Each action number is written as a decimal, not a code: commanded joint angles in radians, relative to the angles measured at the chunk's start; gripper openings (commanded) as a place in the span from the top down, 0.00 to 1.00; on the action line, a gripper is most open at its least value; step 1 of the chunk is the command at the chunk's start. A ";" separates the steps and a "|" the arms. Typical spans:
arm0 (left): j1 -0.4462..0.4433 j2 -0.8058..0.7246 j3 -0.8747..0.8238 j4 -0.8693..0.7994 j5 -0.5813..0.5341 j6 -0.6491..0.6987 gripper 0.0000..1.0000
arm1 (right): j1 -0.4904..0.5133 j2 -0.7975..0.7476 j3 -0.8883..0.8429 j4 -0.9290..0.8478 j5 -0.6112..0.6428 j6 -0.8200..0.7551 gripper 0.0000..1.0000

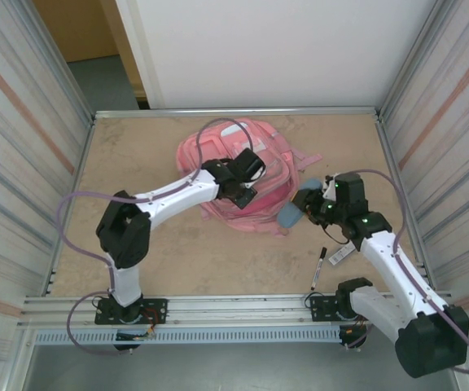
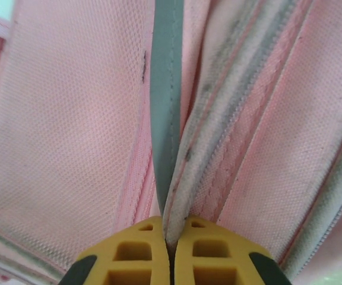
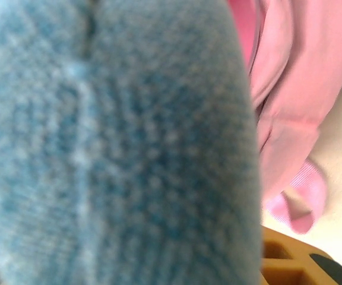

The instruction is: Pack the student bag

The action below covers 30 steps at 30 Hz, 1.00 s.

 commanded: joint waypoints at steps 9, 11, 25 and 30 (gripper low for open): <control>0.057 -0.231 0.074 0.122 0.281 -0.153 1.00 | 0.108 0.187 0.035 0.289 0.011 0.175 0.60; 0.085 -0.230 0.070 0.165 0.384 -0.224 1.00 | 0.127 0.247 0.032 0.397 0.029 0.223 0.59; 0.142 -0.233 0.060 0.240 0.522 -0.346 1.00 | 0.182 0.862 0.326 0.864 0.111 0.442 0.40; 0.175 -0.247 0.019 0.266 0.558 -0.376 1.00 | 0.117 0.905 0.321 0.761 0.018 0.377 0.33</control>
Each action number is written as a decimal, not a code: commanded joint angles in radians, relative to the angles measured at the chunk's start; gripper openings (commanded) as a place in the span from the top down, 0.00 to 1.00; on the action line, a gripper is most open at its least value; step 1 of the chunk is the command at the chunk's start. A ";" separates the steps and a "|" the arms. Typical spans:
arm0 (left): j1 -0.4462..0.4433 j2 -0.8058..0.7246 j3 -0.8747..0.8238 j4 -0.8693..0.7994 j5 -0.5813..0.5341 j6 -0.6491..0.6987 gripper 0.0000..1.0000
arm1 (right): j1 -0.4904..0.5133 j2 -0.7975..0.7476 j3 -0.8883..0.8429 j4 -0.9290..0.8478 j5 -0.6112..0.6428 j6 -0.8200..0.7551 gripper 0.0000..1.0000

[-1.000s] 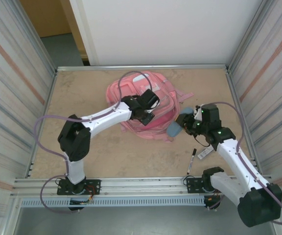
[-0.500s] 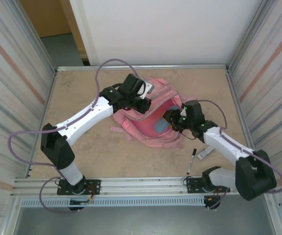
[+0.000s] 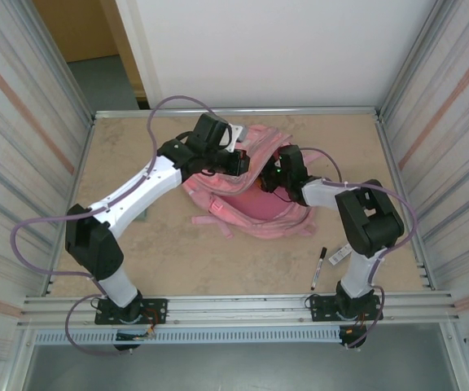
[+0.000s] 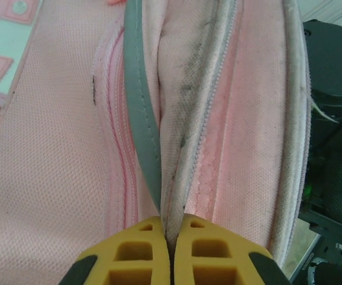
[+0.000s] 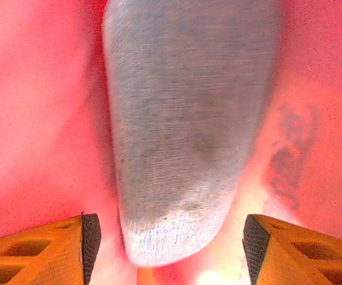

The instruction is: Pack the student bag

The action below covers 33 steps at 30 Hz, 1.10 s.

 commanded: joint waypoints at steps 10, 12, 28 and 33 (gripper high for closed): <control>0.011 -0.083 -0.033 0.124 0.074 -0.005 1.00 | -0.017 -0.111 -0.077 -0.151 -0.093 -0.206 0.44; 0.013 -0.076 -0.023 0.126 0.088 -0.003 1.00 | -0.005 -0.092 -0.060 -0.153 -0.062 -0.216 0.49; 0.016 -0.015 0.061 0.103 0.190 0.026 1.00 | 0.045 0.149 0.135 -0.098 -0.069 -0.265 0.70; 0.031 -0.045 0.048 0.110 0.167 0.030 1.00 | 0.062 0.190 0.229 -0.156 -0.047 -0.402 0.74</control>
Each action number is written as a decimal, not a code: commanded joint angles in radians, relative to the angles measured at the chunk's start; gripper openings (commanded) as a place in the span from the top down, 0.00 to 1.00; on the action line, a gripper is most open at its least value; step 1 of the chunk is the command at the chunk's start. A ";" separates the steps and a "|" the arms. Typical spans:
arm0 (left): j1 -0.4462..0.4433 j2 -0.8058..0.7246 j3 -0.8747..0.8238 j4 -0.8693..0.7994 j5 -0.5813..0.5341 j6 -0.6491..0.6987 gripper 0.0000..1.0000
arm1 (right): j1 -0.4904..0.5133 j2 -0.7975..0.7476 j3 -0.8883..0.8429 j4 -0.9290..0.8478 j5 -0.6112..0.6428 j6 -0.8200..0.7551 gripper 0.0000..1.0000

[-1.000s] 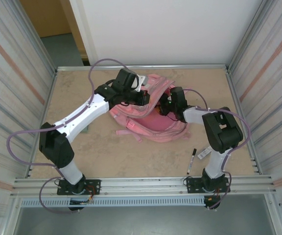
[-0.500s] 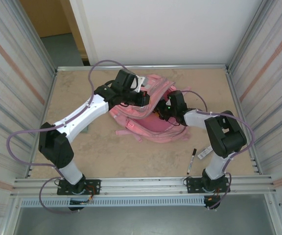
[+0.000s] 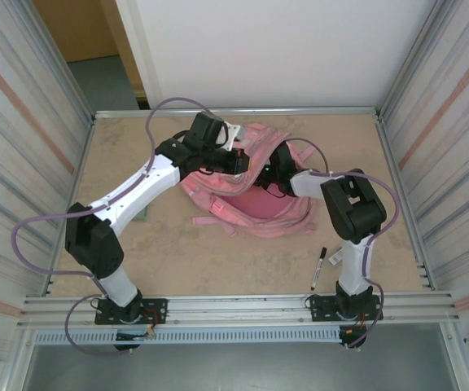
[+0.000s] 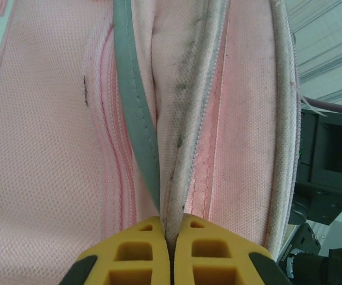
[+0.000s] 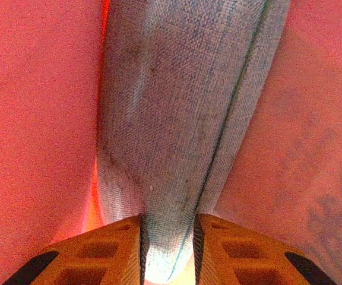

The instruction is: Pack the student bag

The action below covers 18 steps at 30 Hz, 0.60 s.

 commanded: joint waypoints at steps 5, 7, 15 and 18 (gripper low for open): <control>0.015 -0.078 0.040 0.092 0.074 0.054 1.00 | 0.019 0.098 0.133 -0.032 -0.029 -0.165 0.75; 0.024 -0.074 0.030 0.102 0.080 0.051 1.00 | 0.028 0.127 0.133 0.048 -0.036 -0.093 0.75; 0.036 -0.034 0.022 0.172 0.123 0.020 1.00 | 0.072 0.237 0.230 0.255 -0.060 0.082 0.75; 0.045 -0.037 0.009 0.179 0.106 0.028 1.00 | 0.063 0.225 0.222 0.271 -0.085 0.091 0.71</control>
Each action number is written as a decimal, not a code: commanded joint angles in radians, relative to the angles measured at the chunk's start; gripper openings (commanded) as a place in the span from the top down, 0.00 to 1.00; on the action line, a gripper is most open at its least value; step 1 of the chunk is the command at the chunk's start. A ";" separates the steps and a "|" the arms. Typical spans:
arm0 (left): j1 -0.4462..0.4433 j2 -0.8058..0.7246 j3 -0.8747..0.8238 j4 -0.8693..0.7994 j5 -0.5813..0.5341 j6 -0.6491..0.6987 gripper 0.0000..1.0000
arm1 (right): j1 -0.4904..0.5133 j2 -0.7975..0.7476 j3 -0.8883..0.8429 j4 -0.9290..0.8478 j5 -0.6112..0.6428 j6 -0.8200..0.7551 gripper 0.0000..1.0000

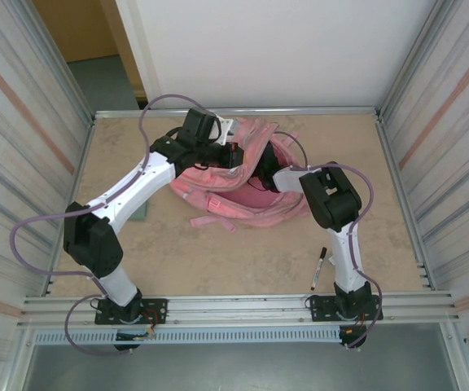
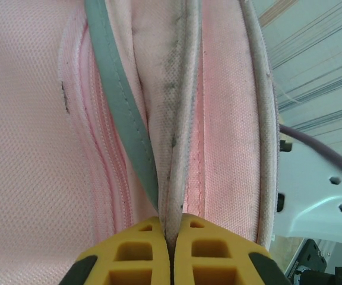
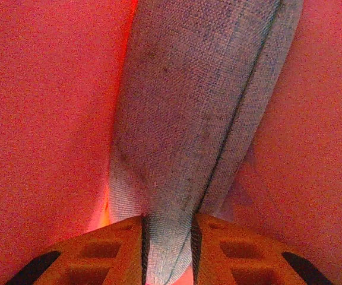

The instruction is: Pack the student bag

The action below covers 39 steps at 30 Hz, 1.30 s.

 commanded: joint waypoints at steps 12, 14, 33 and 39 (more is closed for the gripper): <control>0.049 -0.034 -0.063 0.079 -0.010 0.072 1.00 | -0.104 -0.384 -0.434 -0.044 -0.019 -0.077 0.50; 0.046 -0.032 -0.081 0.082 0.015 0.073 1.00 | -0.129 -0.462 -0.515 -0.068 0.004 -0.089 0.50; 0.281 -0.340 -0.460 -0.259 -0.563 -0.237 0.37 | -0.451 -1.248 -0.536 -0.964 0.285 -0.494 0.30; 0.560 -0.303 -0.633 -0.119 -0.474 -0.233 0.37 | -0.434 -1.267 -0.530 -0.930 0.230 -0.517 0.31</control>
